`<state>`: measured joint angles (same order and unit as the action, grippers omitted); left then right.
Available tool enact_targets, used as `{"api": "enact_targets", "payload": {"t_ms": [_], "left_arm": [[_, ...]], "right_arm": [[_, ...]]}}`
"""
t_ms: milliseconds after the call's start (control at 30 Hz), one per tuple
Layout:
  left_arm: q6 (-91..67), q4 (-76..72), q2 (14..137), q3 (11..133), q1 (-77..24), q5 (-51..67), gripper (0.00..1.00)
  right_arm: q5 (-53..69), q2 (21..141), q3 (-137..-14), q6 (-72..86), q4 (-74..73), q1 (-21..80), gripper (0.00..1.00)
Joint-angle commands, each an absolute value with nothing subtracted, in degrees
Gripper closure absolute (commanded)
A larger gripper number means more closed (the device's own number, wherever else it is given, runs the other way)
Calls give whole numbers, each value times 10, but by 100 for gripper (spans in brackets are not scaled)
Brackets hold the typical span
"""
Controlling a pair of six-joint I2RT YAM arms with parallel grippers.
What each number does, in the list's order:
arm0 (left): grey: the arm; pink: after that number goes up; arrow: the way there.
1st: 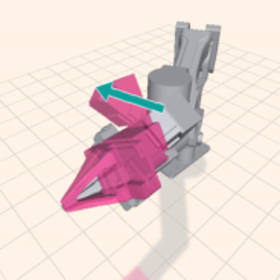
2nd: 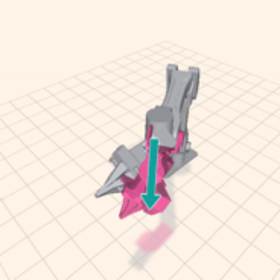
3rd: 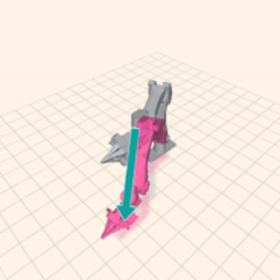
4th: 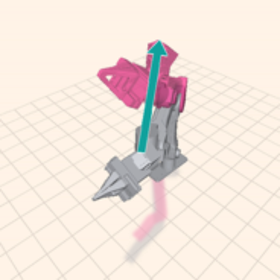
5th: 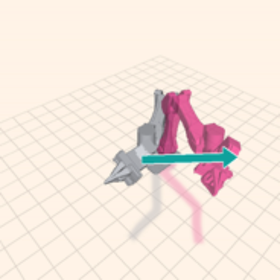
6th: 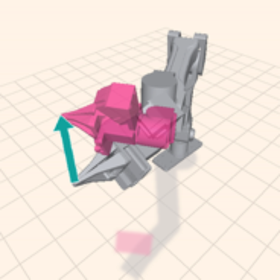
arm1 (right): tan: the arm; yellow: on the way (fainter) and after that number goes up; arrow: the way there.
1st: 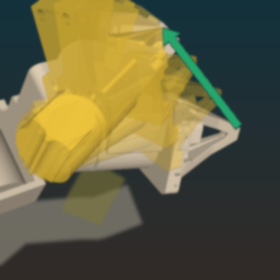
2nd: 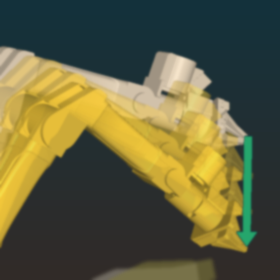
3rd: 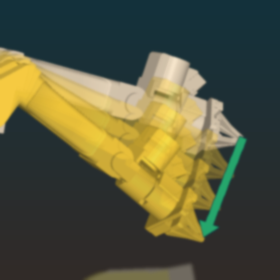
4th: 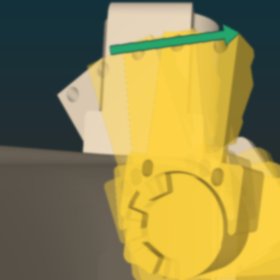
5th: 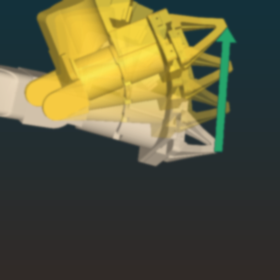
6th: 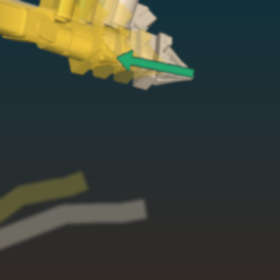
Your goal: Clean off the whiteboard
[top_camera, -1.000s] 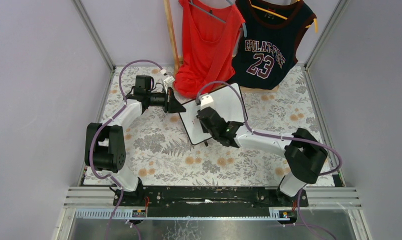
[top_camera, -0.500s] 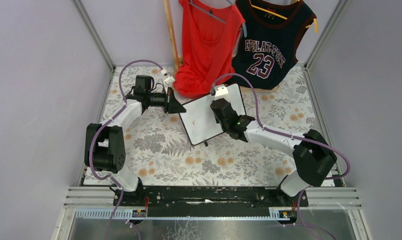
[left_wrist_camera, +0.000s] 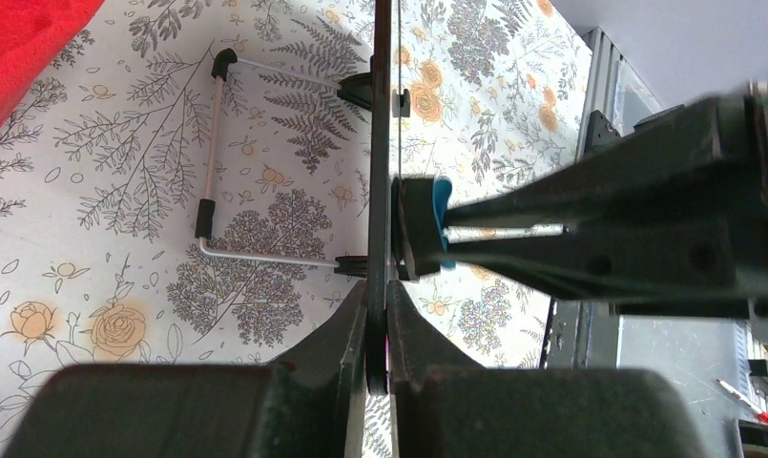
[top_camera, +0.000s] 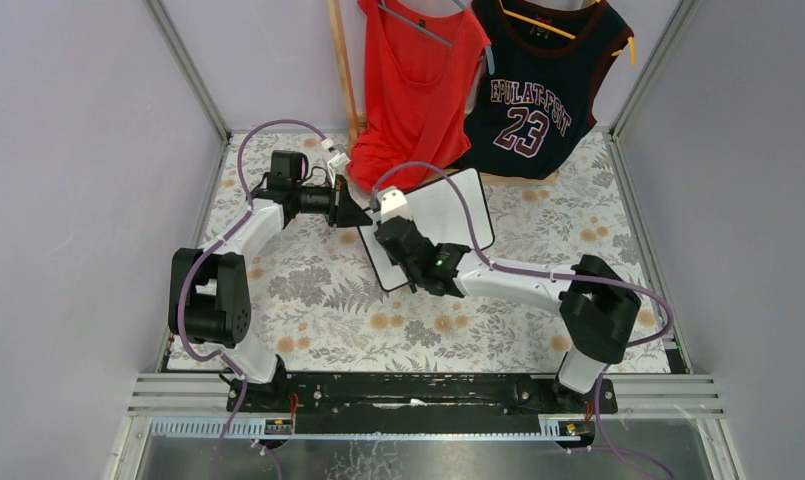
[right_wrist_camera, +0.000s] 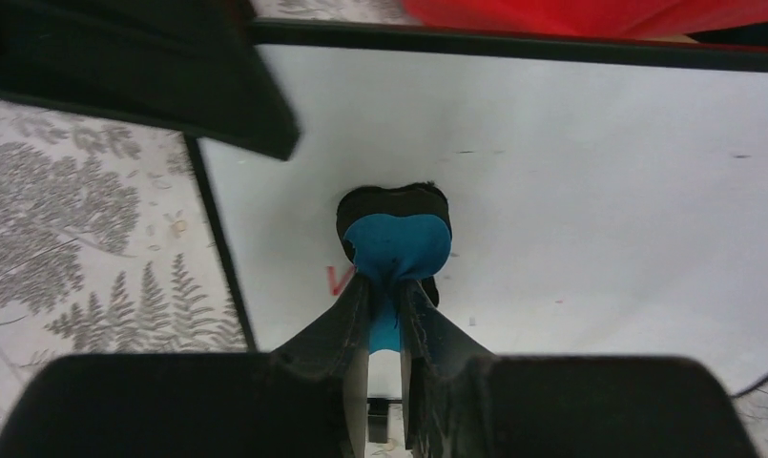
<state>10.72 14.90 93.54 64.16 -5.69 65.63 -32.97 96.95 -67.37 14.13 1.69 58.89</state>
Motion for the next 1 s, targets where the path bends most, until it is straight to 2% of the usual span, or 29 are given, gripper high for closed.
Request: {"api": "enact_targets", "payload": {"t_ms": [0,333,767,967], "left_arm": [[139,176,933,641,-64,640,100],[140,176,932,639,-65,641,100],[142,181,928,639,-65,640,100],[142,181,927,639,-64,640,100]], "right_arm": [[-303,984,-705,157,40,612,100],[-363,1007,-690,145,25,602,100],[-383,887,-582,138,19,497,100],[-380,866,-566,139,15,489,100]]}}
